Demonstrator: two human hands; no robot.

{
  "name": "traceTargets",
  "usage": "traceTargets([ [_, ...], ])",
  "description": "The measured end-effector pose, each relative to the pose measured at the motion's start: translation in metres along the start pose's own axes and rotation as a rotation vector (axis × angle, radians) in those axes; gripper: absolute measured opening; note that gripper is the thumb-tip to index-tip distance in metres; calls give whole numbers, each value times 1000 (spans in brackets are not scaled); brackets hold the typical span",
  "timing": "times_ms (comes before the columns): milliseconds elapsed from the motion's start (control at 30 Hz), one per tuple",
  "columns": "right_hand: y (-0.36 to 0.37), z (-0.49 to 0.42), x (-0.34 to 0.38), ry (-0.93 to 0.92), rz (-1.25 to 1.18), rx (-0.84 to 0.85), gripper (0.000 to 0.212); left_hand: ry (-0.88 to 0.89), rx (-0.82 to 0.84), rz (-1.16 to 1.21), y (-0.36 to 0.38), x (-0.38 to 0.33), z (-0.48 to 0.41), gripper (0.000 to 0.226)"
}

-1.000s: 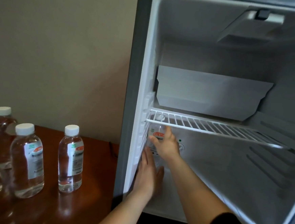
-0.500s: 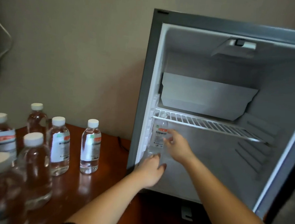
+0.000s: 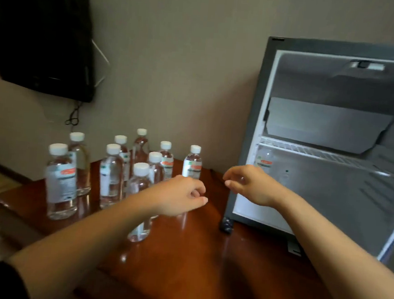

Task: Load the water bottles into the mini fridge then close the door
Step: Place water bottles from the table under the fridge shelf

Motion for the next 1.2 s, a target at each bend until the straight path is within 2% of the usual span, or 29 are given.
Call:
traceTargets([
  [200, 27, -14, 79, -178, 15, 38, 22, -114, -83, -151, -37, 47, 75, 37],
  [333, 43, -33, 121, -246, -31, 17, 43, -206, -88, -112, -42, 94, 101, 34],
  [433, 50, -50, 146, -282, 0, -40, 51, -281, -101, 26, -36, 131, 102, 40],
  [533, 59, -66, 160, -300, 20, -35, 46, -338, -141, 210, -23, 156, 95, 55],
  [633, 63, -77, 165, -293, 34, -38, 43, -314, -194, 402, -6, 160, 81, 61],
  [767, 64, -88, 165, -286, 55, -47, 37, -264, -307, 606, 11, 154, 64, 51],
  [833, 65, -90, 166, -281, 86, -72, 33, -272, -387, 653, 17, 154, 57, 63],
  [933, 67, -88, 169, -274, 90, -120, 32, -323, -520, 642, 22, 158, 52, 86],
  [1033, 67, -86, 167, -257, 60, -128, 32, -381, -613, 571, 24, 158, 53, 87],
  [1200, 54, -77, 159, -217, 82, -115, 37, -351, -615, 486, 19, 147, 64, 86],
])
Point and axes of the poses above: each hand's wrist, its own z-axis away from the middle knuckle, its own y-axis out of the palm, x = y × z, the point moved 6 cm from there along -z, towards the middle knuckle, and after that the axes turned 5 degrees about z, right-handed, at the moved point
